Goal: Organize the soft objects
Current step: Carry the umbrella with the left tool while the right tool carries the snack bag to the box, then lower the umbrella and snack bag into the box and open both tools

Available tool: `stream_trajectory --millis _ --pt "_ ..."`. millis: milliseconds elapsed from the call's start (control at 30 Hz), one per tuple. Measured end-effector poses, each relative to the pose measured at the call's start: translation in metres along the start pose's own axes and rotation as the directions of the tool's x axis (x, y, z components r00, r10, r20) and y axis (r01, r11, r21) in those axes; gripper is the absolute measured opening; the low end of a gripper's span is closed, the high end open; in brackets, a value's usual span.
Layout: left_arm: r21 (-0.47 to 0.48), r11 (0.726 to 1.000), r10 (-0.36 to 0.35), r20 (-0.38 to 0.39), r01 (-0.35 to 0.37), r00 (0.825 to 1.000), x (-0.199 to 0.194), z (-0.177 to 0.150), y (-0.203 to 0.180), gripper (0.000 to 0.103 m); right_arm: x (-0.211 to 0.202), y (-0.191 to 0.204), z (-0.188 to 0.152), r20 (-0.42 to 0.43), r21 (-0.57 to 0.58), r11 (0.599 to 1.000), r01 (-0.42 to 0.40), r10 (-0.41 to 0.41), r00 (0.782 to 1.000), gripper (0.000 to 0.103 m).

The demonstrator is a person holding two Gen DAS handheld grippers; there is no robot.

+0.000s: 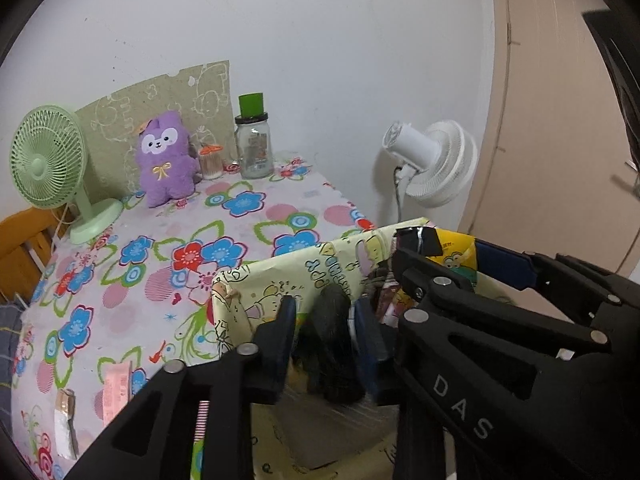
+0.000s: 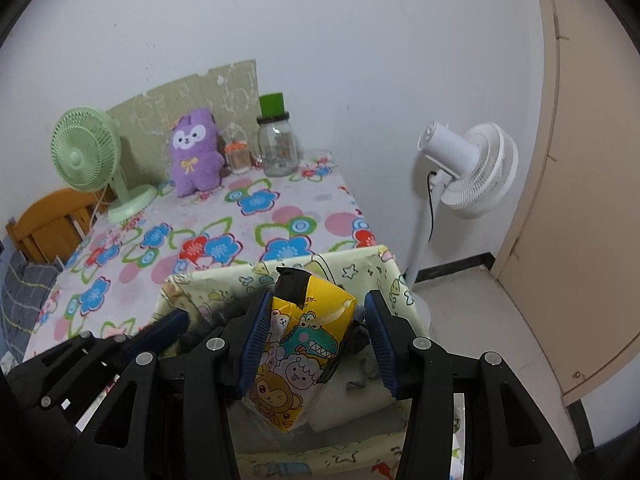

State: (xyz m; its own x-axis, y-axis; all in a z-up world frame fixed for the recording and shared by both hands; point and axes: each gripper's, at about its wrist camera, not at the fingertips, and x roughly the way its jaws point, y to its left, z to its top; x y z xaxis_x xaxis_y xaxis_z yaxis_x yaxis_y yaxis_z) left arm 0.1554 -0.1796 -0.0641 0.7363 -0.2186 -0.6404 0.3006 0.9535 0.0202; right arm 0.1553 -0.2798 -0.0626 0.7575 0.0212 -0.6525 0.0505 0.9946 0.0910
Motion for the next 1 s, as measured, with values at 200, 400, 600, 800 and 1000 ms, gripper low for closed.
stream_trajectory --millis 200,400,600,800,1000 --pt "-0.005 1.000 0.015 -0.034 -0.015 0.999 0.013 0.000 0.003 0.057 0.019 -0.004 -0.003 -0.057 0.003 1.000 -0.011 0.011 0.998 0.054" --pt "0.002 1.000 0.007 -0.051 -0.007 0.999 0.016 -0.001 0.002 0.069 0.027 -0.005 -0.003 -0.080 -0.001 1.000 -0.010 0.009 0.997 0.063" --pt "-0.006 1.000 0.007 -0.060 -0.007 0.998 0.014 0.000 0.006 0.074 0.026 -0.008 -0.004 -0.085 0.015 1.000 0.009 -0.007 0.996 0.074" --pt "-0.002 0.999 0.039 -0.039 -0.039 0.998 0.003 -0.001 0.012 0.078 0.013 0.000 -0.004 -0.068 0.004 1.000 -0.009 0.009 0.998 0.078" --pt "-0.008 0.999 0.052 -0.007 -0.052 0.999 -0.014 -0.001 0.022 0.084 -0.006 0.009 -0.004 -0.025 0.007 1.000 0.010 -0.010 1.000 0.086"
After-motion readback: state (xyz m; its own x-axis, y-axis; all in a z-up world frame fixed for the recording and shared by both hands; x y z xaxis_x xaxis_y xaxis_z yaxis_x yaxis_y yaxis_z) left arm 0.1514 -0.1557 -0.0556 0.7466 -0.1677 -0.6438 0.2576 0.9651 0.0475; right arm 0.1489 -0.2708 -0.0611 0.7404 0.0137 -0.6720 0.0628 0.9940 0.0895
